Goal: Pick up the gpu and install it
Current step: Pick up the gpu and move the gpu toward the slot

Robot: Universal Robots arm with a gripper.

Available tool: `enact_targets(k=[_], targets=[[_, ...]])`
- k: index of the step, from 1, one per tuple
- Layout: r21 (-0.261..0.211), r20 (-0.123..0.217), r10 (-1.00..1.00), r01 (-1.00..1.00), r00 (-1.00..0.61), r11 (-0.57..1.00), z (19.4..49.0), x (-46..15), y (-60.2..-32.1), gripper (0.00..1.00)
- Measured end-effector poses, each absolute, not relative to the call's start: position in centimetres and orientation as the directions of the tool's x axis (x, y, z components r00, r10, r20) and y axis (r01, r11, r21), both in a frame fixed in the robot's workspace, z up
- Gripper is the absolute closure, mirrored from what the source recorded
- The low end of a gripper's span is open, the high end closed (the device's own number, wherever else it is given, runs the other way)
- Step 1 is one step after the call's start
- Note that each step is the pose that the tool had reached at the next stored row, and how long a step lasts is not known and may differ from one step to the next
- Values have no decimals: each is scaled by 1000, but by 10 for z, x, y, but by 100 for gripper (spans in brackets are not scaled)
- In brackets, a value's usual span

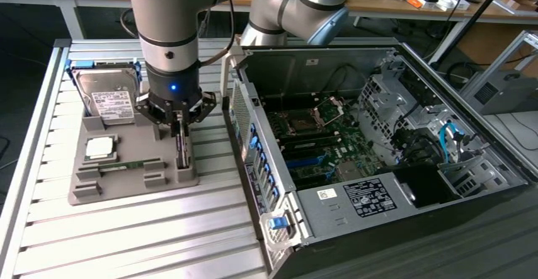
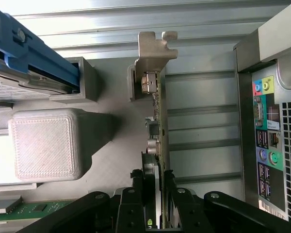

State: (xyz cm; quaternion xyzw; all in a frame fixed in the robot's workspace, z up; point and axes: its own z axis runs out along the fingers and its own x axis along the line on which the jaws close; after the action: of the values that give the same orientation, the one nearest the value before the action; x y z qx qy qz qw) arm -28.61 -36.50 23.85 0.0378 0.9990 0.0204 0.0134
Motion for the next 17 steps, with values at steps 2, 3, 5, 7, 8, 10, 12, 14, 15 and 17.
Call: enact_targets(k=[2, 3, 5, 7, 8, 10, 12, 14, 15, 17], targets=[[42, -26, 76, 75, -997, 996, 239, -286, -365, 73], [42, -25, 76, 75, -997, 996, 239, -286, -365, 73], [42, -25, 76, 75, -997, 996, 240, -286, -365, 73], [42, -25, 76, 75, -997, 996, 241, -286, -365, 73], [42, -25, 76, 75, -997, 996, 242, -286, -365, 73], [42, -25, 76, 75, -997, 996, 244, -286, -365, 73], [42, -25, 76, 75, -997, 996, 246, -286, -365, 73], [42, -25, 76, 75, -997, 996, 248, -286, -365, 73], [42, -25, 76, 75, -997, 996, 249, -286, -365, 73], [42, -25, 76, 75, -997, 996, 250, -286, -365, 73]])
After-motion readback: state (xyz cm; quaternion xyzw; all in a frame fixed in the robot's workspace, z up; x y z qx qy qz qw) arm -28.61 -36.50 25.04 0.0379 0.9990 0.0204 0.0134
